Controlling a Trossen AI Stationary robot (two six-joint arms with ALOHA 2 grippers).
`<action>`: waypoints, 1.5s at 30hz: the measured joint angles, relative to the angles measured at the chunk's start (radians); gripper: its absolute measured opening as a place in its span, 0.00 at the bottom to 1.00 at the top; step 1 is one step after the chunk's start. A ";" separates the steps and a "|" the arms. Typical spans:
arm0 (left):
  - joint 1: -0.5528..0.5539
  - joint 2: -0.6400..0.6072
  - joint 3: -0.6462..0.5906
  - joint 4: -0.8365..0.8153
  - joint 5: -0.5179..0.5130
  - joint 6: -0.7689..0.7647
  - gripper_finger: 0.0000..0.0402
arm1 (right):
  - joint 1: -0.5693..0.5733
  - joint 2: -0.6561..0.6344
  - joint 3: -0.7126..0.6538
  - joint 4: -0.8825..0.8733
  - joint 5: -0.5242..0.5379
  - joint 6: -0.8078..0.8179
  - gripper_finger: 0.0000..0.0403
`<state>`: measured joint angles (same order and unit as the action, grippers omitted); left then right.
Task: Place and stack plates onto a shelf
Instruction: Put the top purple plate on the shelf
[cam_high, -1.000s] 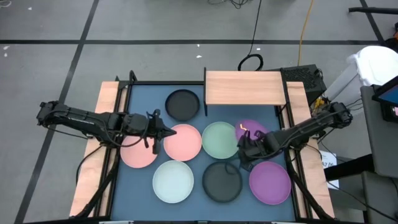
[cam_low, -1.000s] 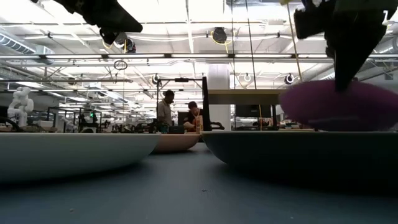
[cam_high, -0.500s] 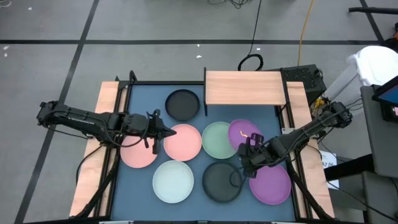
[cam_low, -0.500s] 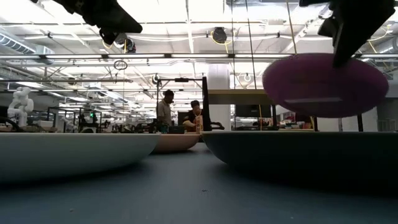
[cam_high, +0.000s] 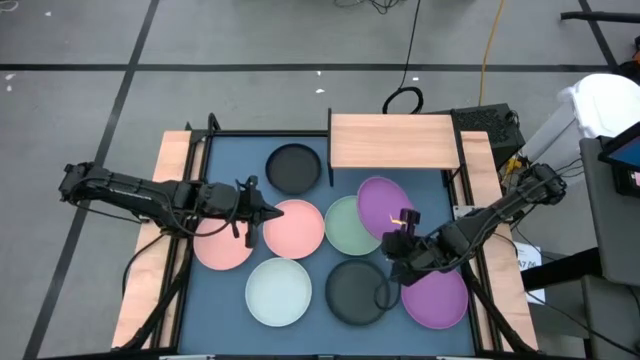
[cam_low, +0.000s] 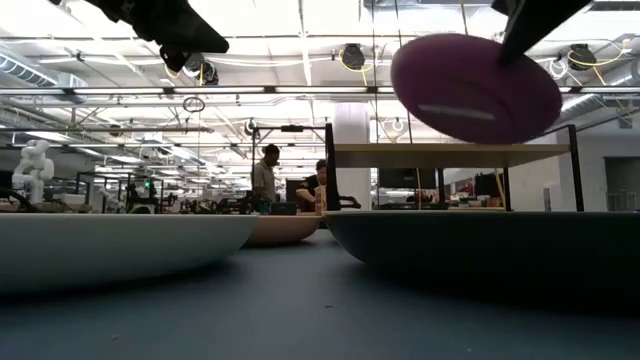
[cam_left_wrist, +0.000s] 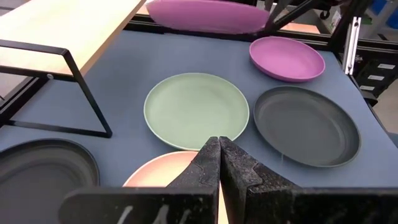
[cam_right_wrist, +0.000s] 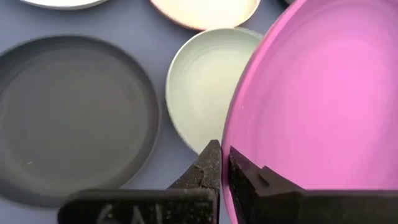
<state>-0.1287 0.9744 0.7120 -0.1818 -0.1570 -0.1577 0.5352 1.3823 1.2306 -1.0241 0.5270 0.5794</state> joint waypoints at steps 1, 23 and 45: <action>0.000 0.000 0.000 0.000 0.000 0.000 0.01 | 0.000 0.000 0.001 0.002 0.012 -0.010 0.00; 0.000 0.000 0.000 -0.006 0.001 -0.037 0.01 | -0.150 0.000 0.036 0.004 0.232 -0.396 0.00; 0.000 0.000 0.000 0.011 0.000 -0.033 0.01 | -0.681 0.000 0.193 -0.019 0.050 -0.719 0.00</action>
<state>-0.1287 0.9741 0.7120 -0.1703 -0.1574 -0.1904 -0.1460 1.3819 1.4239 -1.0427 0.5770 -0.1400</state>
